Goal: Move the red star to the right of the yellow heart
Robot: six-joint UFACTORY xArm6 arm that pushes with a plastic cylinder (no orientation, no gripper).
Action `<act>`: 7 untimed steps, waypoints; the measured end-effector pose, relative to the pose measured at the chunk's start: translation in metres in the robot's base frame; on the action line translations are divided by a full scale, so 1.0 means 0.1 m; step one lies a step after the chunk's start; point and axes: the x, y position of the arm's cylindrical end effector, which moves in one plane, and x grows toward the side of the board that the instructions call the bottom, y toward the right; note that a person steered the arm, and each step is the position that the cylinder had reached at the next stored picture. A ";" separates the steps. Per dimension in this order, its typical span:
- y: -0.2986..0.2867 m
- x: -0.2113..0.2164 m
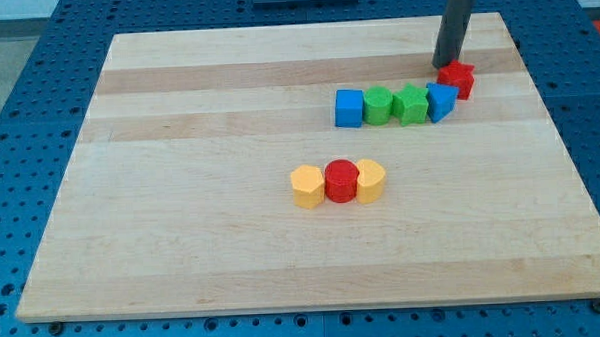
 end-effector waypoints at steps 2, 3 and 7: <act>0.11 0.06; 0.16 0.08; 0.25 0.43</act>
